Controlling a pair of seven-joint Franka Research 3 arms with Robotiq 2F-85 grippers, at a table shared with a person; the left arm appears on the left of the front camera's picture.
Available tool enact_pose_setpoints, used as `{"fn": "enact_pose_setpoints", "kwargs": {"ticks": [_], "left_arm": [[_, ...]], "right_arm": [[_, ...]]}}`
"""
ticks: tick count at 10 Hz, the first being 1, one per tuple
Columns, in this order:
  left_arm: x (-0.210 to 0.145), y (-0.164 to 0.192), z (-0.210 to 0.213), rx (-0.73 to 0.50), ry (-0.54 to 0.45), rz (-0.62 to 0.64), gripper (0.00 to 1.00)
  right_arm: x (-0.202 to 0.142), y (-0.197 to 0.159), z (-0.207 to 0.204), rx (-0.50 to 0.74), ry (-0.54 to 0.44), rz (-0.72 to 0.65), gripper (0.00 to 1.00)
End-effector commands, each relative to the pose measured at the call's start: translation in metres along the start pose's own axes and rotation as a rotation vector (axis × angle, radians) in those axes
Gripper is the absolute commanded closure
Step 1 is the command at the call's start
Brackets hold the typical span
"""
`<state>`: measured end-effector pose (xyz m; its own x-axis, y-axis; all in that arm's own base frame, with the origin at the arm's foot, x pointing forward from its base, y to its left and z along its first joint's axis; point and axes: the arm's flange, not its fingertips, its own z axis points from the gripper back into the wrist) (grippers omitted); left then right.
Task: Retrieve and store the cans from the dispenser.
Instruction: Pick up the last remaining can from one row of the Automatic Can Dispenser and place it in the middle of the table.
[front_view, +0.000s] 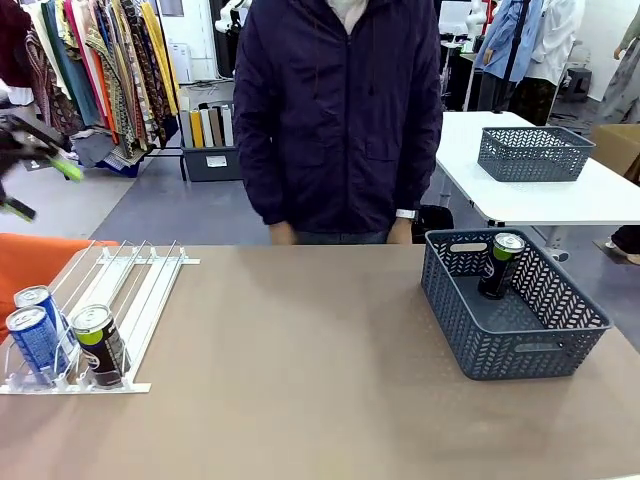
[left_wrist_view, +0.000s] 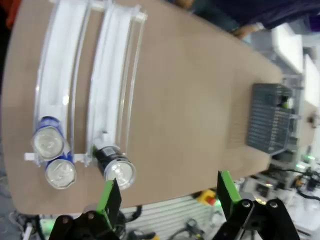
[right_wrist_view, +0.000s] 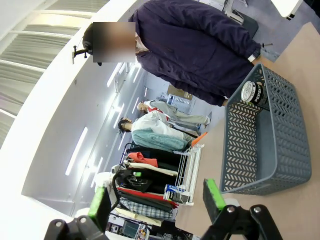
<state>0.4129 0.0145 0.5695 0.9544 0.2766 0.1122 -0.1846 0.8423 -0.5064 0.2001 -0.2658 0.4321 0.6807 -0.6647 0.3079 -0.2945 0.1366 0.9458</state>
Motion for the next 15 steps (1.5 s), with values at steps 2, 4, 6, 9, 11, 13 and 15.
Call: {"fn": "enact_pose_setpoints", "kwargs": {"ticks": [2,4,6,9,11,13,15], "left_arm": [[-0.008,0.003,-0.057,0.209,0.096,-0.008,0.0],[-0.028,0.0,-0.088,0.298,0.077,-0.037,0.0],[-0.049,0.005,-0.113,0.374,-0.007,-0.085,0.0],[-0.064,0.016,-0.136,0.356,-0.021,-0.173,0.0],[-0.067,0.019,-0.144,0.362,0.003,-0.188,0.0],[-0.067,0.023,-0.151,0.414,-0.007,-0.191,0.0],[-0.069,0.021,-0.156,0.425,0.019,-0.209,0.0]], "right_arm": [[0.002,0.005,-0.002,0.012,-0.007,0.0,0.0],[0.002,0.005,-0.002,0.012,-0.007,0.0,0.0],[0.002,0.005,-0.002,0.012,-0.007,0.0,0.0],[0.002,0.005,-0.002,0.012,-0.007,0.0,0.0],[0.002,0.005,-0.002,0.012,-0.007,0.0,0.0],[0.002,0.005,-0.002,0.012,-0.007,0.0,0.0],[0.002,0.005,-0.002,0.012,-0.007,0.0,0.0]]}}
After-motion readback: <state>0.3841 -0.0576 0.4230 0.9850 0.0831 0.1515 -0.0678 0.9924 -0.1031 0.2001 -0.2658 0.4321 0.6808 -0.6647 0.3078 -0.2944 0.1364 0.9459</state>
